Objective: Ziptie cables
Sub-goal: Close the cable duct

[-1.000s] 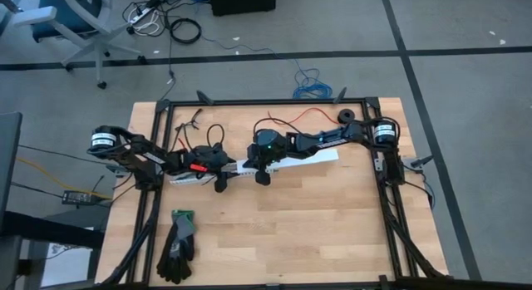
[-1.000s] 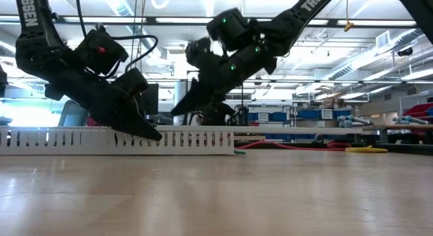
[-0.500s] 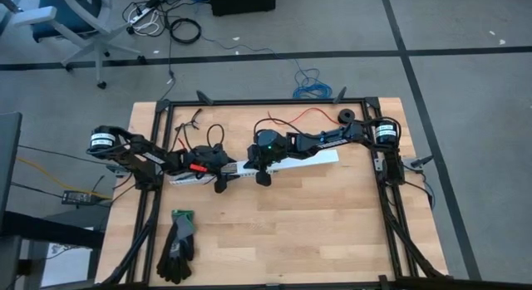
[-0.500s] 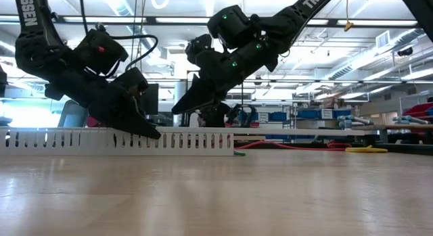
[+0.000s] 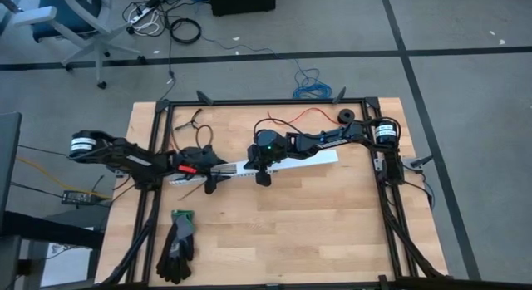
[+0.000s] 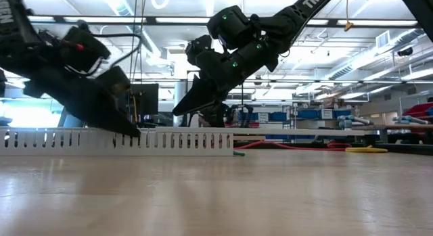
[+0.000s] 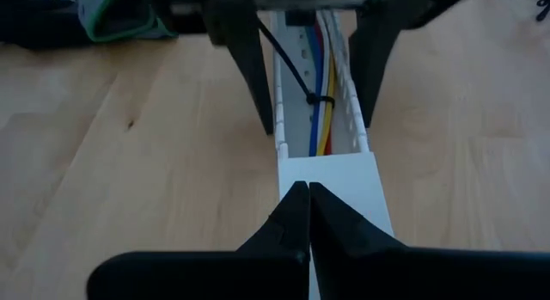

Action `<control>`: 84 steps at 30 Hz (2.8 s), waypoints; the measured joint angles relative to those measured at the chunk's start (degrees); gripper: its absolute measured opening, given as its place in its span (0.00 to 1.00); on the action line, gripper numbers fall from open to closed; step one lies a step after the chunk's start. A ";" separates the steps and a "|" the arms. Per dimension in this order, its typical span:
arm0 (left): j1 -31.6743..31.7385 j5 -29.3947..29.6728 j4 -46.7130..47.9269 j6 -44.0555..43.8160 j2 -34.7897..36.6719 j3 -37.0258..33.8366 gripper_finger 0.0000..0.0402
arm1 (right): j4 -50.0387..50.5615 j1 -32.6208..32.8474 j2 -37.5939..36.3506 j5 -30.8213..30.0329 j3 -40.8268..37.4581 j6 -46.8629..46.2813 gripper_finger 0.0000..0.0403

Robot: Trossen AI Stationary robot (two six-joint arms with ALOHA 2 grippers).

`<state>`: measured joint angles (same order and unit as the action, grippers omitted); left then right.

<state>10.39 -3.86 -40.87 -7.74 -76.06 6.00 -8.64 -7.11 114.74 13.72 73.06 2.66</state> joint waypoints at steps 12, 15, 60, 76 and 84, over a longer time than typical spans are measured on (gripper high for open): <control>-0.04 0.44 0.08 -1.47 1.74 -3.39 0.74 | -0.62 -0.15 -0.04 -0.01 0.00 0.00 0.00; -0.07 1.37 0.02 -0.01 1.78 -2.69 0.74 | -0.61 -0.15 -0.04 -0.01 0.00 -0.04 0.00; -0.04 2.10 -2.97 4.78 -17.19 13.29 0.62 | 11.63 -2.37 0.28 -0.68 0.25 0.73 0.00; -0.07 2.07 -3.19 5.98 -17.36 13.79 0.62 | 3.91 -2.28 -2.54 -1.00 -0.04 3.48 0.00; -0.07 1.86 -4.04 6.40 -17.43 13.64 0.69 | 7.17 -2.27 -3.46 -2.15 0.00 3.32 0.00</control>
<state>10.33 -2.00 -44.91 -1.34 -93.49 19.64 -1.47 -9.39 111.28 11.57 73.06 5.98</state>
